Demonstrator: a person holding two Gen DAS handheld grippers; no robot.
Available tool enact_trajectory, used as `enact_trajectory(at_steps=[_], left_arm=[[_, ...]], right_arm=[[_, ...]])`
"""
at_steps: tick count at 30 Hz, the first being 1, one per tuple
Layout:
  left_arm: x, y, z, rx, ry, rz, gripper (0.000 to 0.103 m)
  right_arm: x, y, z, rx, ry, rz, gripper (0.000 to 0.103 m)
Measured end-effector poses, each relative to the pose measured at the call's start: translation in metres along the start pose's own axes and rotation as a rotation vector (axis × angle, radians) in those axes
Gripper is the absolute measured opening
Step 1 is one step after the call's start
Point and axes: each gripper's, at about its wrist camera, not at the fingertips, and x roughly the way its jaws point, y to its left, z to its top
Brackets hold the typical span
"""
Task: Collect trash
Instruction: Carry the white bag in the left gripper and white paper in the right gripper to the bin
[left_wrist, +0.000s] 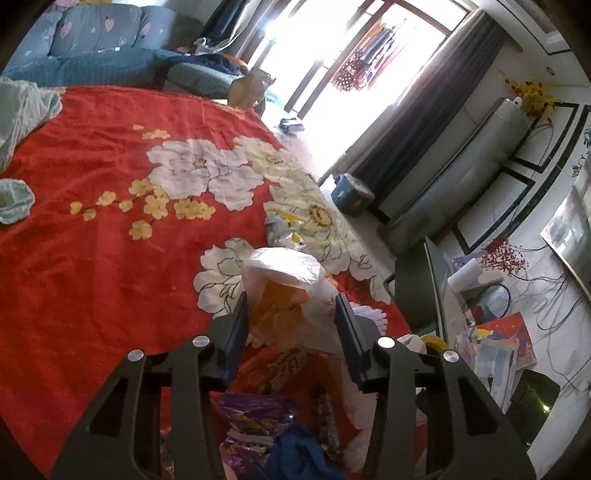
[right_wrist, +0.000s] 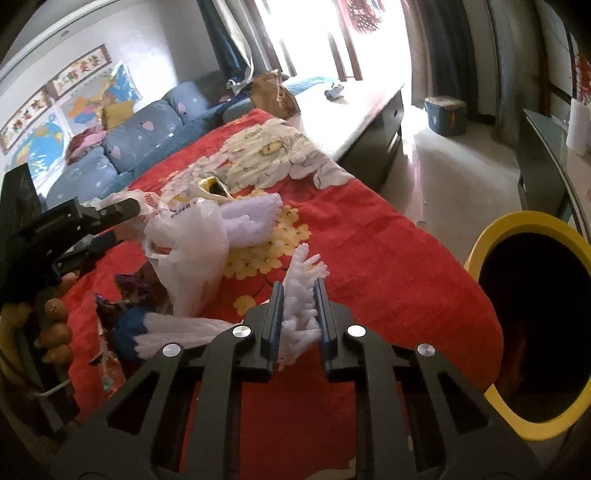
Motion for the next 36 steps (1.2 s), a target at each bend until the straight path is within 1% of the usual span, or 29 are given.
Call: enact_trajectory(at_steps=[8,14,20,26,31,36], left_arm=[[-0.028,-0.012,0.008,0.022,-0.071,-0.016,0.042],[-0.053,-0.026,0.013,0.046,-0.124,-0.035,0.042],[-0.071,-0.039,0.016,0.071,-0.160,-0.053,0.042],[-0.084,-0.053,0.017,0.097,-0.174,-0.075,0.042],[-0.087,-0.066,0.013,0.127,-0.173,-0.089,0.042],[-0.084,-0.081,0.008,0.160,-0.158,-0.106,0.042]], right_arm=[[-0.023,0.012,0.008,-0.049,-0.069,0.016,0.011],[-0.042,0.017,0.018,-0.075,-0.130,0.003,0.011],[-0.052,0.011,0.024,-0.065,-0.156,-0.013,0.011],[-0.062,0.002,0.029,-0.048,-0.182,-0.033,0.011],[-0.072,-0.008,0.030,-0.027,-0.207,-0.058,0.011],[-0.081,-0.027,0.034,0.003,-0.233,-0.107,0.011]])
